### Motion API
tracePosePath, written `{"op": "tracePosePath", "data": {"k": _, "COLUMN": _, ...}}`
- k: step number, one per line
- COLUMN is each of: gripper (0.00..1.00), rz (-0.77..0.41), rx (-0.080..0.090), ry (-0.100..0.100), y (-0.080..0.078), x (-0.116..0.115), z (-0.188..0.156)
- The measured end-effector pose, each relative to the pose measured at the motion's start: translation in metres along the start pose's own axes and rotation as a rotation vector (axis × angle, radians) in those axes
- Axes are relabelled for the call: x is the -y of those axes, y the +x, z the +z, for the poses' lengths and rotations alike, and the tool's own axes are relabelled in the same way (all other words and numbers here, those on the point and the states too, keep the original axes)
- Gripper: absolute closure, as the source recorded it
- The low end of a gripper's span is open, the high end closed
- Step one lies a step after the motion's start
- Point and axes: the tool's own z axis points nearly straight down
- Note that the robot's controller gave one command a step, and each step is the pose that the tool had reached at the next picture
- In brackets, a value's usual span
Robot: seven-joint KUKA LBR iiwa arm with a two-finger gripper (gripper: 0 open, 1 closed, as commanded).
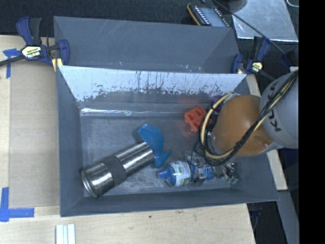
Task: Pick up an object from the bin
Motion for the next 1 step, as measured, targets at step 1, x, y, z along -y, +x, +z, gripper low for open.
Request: {"op": "tracePosePath", "data": {"k": 1, "gripper": 1.00, "rz": 0.001, "rx": -0.005, "ry": -0.001, "y": 0.0017, "x": -0.0002, "z": -0.0061}}
